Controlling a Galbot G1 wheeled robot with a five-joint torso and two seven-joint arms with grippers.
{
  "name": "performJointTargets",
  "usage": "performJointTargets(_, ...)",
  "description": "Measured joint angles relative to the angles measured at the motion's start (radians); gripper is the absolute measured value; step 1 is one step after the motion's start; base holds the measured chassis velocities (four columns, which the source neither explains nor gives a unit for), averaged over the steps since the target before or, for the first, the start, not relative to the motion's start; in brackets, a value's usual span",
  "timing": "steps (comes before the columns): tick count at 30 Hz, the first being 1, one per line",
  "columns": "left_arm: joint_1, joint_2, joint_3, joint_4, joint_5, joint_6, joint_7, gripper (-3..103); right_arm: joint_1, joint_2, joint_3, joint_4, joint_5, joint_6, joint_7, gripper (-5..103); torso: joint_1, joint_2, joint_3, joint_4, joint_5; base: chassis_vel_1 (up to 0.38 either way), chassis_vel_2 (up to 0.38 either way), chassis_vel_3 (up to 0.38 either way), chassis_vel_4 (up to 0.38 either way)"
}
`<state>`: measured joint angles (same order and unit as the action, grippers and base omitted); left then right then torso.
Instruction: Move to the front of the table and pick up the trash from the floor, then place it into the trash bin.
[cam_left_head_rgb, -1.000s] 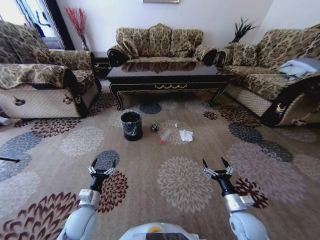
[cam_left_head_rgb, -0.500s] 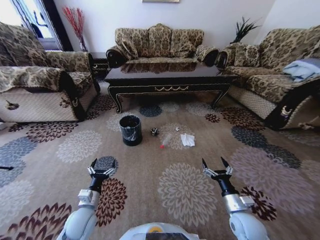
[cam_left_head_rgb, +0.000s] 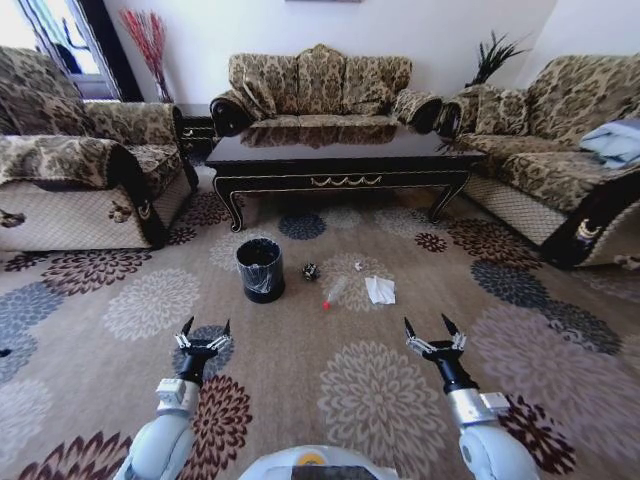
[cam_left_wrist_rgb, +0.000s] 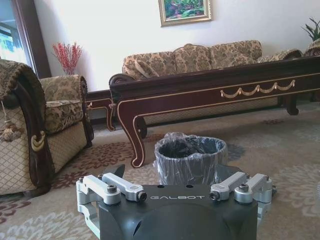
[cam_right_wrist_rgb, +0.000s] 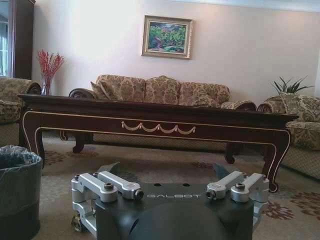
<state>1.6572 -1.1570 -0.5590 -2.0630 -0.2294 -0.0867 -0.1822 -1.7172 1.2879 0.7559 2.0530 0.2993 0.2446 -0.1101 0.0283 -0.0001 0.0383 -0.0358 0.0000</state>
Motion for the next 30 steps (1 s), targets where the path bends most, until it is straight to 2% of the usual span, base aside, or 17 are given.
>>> performJointTargets(30, -0.002, -0.004, -0.001, 0.002, -0.010, 0.009, -0.009, 100, 0.007, -0.004, -0.003, -0.011, -0.003, 0.001, -0.001, 100, 0.000, 0.000, 0.000, 0.0000, 0.0000, -0.105, 0.111, 0.108, -0.103)
